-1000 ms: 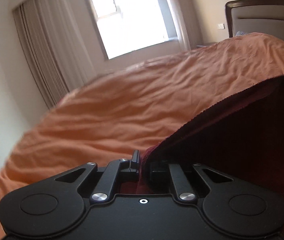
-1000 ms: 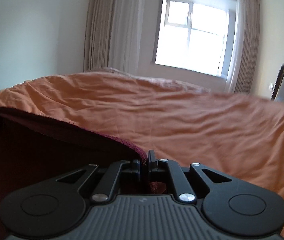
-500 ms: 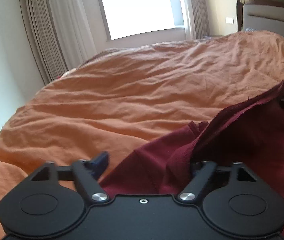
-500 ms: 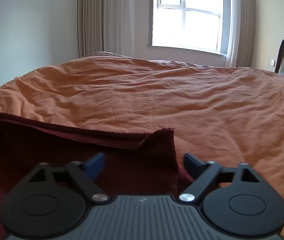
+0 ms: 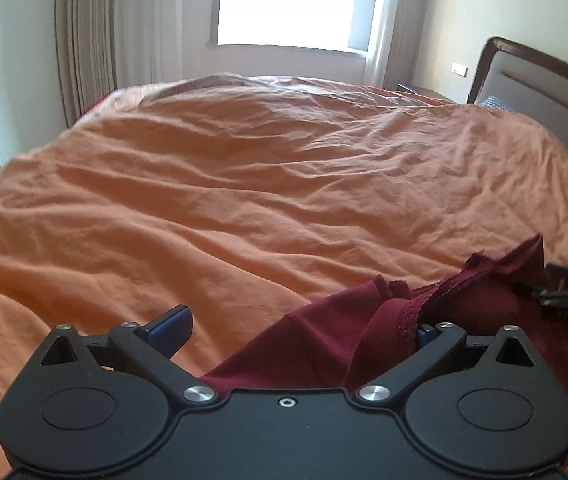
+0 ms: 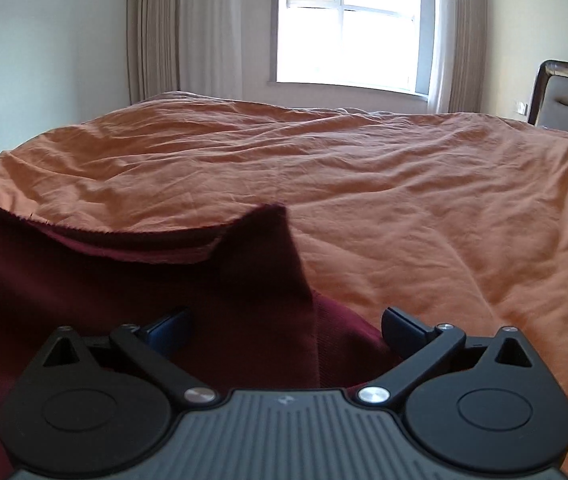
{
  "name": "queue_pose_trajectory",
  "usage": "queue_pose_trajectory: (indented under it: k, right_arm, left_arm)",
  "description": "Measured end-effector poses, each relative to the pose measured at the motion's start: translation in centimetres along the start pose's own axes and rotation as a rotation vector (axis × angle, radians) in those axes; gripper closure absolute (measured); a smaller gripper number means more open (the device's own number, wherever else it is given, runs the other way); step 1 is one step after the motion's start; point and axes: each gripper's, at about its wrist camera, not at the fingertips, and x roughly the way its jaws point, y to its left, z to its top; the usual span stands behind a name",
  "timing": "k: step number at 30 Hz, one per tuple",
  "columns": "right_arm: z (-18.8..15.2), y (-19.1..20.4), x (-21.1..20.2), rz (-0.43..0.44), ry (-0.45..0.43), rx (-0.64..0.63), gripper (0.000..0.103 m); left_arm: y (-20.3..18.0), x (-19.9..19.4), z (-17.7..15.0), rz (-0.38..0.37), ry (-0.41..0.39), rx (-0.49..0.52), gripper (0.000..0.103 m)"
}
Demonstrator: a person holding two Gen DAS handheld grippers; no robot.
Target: Fold small clothes
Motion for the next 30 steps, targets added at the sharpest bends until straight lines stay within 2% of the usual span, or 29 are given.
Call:
queue_pose_trajectory:
  k: [4,7,9,15,18,21,23,26,30]
  right_arm:
    - [-0.3,0.1,0.2,-0.006,-0.002,-0.008,0.0]
    - [-0.4,0.2,0.4,-0.012,0.001,-0.009,0.0]
    - [-0.5,0.2,0.4,-0.014,-0.003,-0.006,0.0]
    - [-0.7,-0.1,0.7,0.001,0.001,0.016,0.0]
    - [-0.9,-0.4,1.0,0.008,0.009,0.028,0.0]
    - [-0.9,-0.3,1.2,0.003,0.014,0.031,0.0]
    - [-1.0,-0.3,1.2,0.0,0.015,0.029,0.0]
    - [-1.1,-0.3,1.1,-0.002,0.01,0.028,0.0]
    - [-1.0,-0.3,0.0,-0.016,-0.057,0.043,0.002]
  left_arm:
    - [1.1,0.4,1.0,-0.064,0.03,-0.041,0.002]
    - [2.9,1.3,1.8,-0.118,0.081,-0.146,0.002]
    - [4.0,1.7,2.1,-0.12,0.098,-0.213,0.002]
    - [4.0,2.2,2.3,-0.114,0.111,-0.194,0.002]
    - [5.1,2.2,2.8,-0.197,0.133,-0.233,0.002]
    - [7.1,0.8,3.3,-0.198,0.08,-0.319,0.001]
    - [8.1,0.1,3.6,-0.167,0.069,-0.362,0.001]
    - [7.6,-0.8,3.5,-0.091,0.059,-0.318,0.001]
    - [4.4,-0.6,1.4,-0.054,0.033,-0.157,0.001]
